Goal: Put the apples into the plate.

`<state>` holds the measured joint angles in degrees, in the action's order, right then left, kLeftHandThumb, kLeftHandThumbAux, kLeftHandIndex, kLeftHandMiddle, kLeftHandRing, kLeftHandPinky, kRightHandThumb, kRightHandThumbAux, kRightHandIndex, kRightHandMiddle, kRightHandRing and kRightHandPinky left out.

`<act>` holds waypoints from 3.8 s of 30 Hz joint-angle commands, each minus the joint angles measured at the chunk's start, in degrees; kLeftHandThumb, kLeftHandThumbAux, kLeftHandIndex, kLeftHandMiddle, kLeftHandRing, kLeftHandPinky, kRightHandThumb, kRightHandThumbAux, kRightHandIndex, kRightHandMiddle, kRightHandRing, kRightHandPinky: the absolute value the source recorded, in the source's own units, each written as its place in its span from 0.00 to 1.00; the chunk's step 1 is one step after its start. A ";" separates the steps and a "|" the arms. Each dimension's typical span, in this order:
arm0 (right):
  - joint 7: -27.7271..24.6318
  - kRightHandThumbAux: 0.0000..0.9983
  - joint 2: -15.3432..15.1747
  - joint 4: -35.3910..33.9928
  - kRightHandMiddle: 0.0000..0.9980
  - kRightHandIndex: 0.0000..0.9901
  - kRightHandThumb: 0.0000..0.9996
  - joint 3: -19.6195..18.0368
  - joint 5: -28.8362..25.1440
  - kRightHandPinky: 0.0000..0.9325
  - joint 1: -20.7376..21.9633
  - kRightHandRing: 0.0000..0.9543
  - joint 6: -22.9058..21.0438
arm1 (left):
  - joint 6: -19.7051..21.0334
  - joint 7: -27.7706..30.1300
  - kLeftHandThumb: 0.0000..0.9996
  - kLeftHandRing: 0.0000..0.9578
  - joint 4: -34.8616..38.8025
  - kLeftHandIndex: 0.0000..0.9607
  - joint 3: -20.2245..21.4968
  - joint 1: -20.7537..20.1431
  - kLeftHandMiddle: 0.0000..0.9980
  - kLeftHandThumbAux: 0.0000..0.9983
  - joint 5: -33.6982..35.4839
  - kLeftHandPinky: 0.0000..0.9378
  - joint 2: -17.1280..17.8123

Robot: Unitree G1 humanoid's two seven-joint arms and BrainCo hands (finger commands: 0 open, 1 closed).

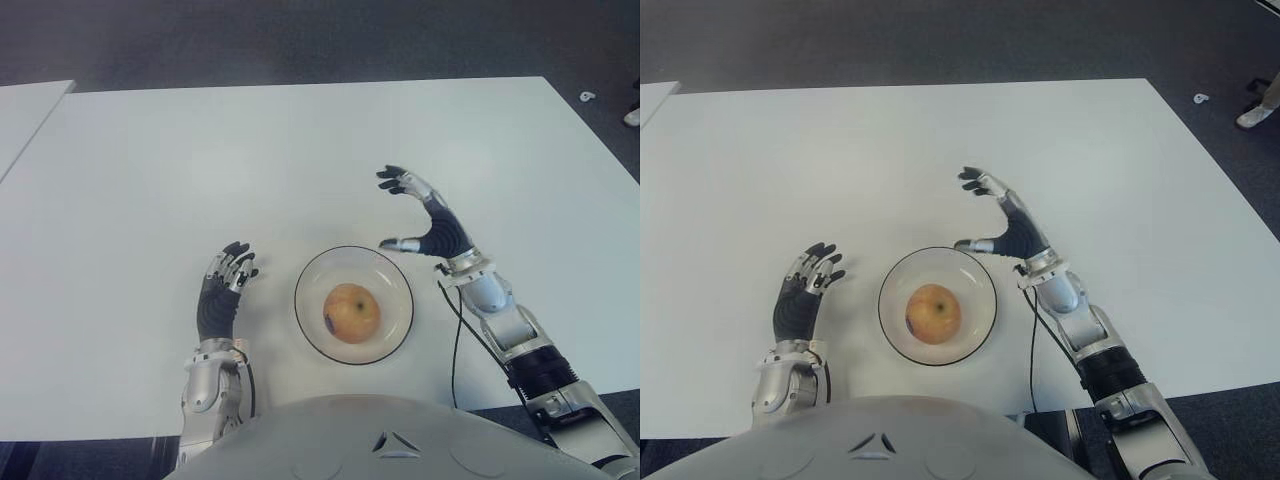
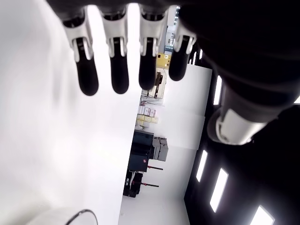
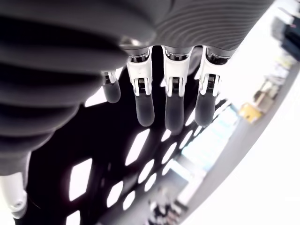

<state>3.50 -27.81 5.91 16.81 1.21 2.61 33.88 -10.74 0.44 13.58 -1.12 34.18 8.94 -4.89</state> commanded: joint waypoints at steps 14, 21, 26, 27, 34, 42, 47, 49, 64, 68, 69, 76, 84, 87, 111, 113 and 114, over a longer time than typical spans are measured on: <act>-8.98 0.56 8.89 -4.94 0.28 0.20 0.30 -18.41 -31.79 0.31 -15.17 0.29 -22.24 | 1.46 1.41 0.42 0.26 -1.98 0.24 2.94 -2.82 0.22 0.61 1.60 0.32 1.66; -10.78 0.55 11.73 -4.75 0.29 0.20 0.30 -21.30 -30.04 0.32 -15.06 0.31 -24.46 | 1.92 1.85 0.41 0.25 -2.90 0.24 3.84 -3.89 0.21 0.61 1.98 0.31 2.03; -12.21 0.56 13.96 -3.22 0.31 0.20 0.30 -22.13 -28.44 0.34 -15.00 0.32 -24.41 | 1.96 2.04 0.41 0.25 -3.36 0.24 4.24 -4.33 0.21 0.60 1.86 0.30 2.28; -12.39 0.56 14.66 -2.42 0.31 0.20 0.31 -22.12 -27.90 0.35 -15.06 0.33 -24.09 | 2.03 2.03 0.40 0.24 -3.40 0.24 4.38 -4.51 0.21 0.60 1.78 0.30 2.38; -13.23 0.60 18.06 1.70 0.32 0.19 0.33 -23.09 -24.69 0.34 -15.69 0.33 -22.42 | 2.36 2.14 0.40 0.24 -3.88 0.24 5.50 -5.49 0.21 0.60 1.91 0.29 2.75; -13.15 0.62 20.23 6.77 0.31 0.18 0.32 -24.22 -21.41 0.33 -13.14 0.32 -20.54 | 2.78 2.39 0.41 0.24 -5.33 0.25 6.41 -7.66 0.21 0.59 2.48 0.30 2.89; -13.56 0.64 21.20 14.03 0.29 0.17 0.33 -25.48 -20.07 0.32 -8.96 0.31 -18.09 | 2.92 2.45 0.42 0.25 -7.20 0.24 6.97 -10.12 0.22 0.59 2.70 0.31 2.87; -13.68 0.64 21.38 16.94 0.29 0.17 0.33 -26.05 -19.73 0.32 -7.09 0.30 -17.22 | 2.86 2.36 0.42 0.25 -8.41 0.24 7.35 -11.48 0.22 0.59 2.77 0.31 2.89; -13.55 0.65 22.96 26.46 0.29 0.17 0.34 -27.69 -16.95 0.32 1.06 0.30 -12.70 | -0.12 2.18 0.44 0.25 -14.85 0.26 8.35 -18.80 0.22 0.59 1.83 0.31 3.07; -13.02 0.66 23.50 26.73 0.29 0.17 0.35 -27.86 -16.23 0.32 2.08 0.30 -12.83 | -0.22 2.07 0.44 0.25 -16.07 0.26 8.56 -20.22 0.22 0.59 1.80 0.31 3.29; -12.70 0.66 23.88 25.77 0.29 0.17 0.35 -27.72 -15.94 0.32 1.55 0.30 -12.70 | -0.34 2.07 0.44 0.25 -15.72 0.26 8.45 -19.92 0.22 0.59 1.70 0.31 3.23; -11.82 0.67 24.46 25.64 0.30 0.18 0.36 -28.03 -15.08 0.33 2.02 0.31 -12.66 | -0.64 1.92 0.43 0.25 -15.15 0.25 8.22 -19.61 0.22 0.59 1.24 0.31 2.98; -11.24 0.68 24.93 29.81 0.31 0.17 0.36 -28.62 -13.93 0.33 2.75 0.31 -9.80 | -0.64 1.50 0.42 0.26 -14.92 0.24 7.65 -20.01 0.22 0.61 1.12 0.33 1.94; -10.56 0.67 24.93 31.63 0.30 0.16 0.34 -28.83 -13.61 0.33 4.54 0.31 -9.27 | -0.53 1.17 0.42 0.26 -14.78 0.24 7.40 -20.83 0.22 0.61 1.18 0.33 1.28; -8.58 0.65 28.65 31.60 0.30 0.16 0.37 -28.58 -12.04 0.33 2.61 0.31 -4.13 | -7.88 2.87 0.36 0.25 -23.43 0.24 7.42 -26.45 0.22 0.60 0.21 0.29 2.16; -8.38 0.65 28.68 31.63 0.29 0.15 0.36 -28.59 -11.93 0.31 2.45 0.30 -4.25 | -8.18 3.18 0.36 0.25 -23.63 0.23 7.35 -26.36 0.22 0.60 0.38 0.29 2.22; -8.37 0.65 28.68 31.52 0.28 0.15 0.36 -28.58 -11.88 0.31 2.14 0.30 -4.14 | -8.44 3.33 0.36 0.24 -23.65 0.23 7.25 -26.10 0.22 0.60 0.32 0.29 2.19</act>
<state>-5.43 0.13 34.61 -11.52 -11.02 7.56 30.85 -18.52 2.73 -9.02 6.41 7.50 9.35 -2.94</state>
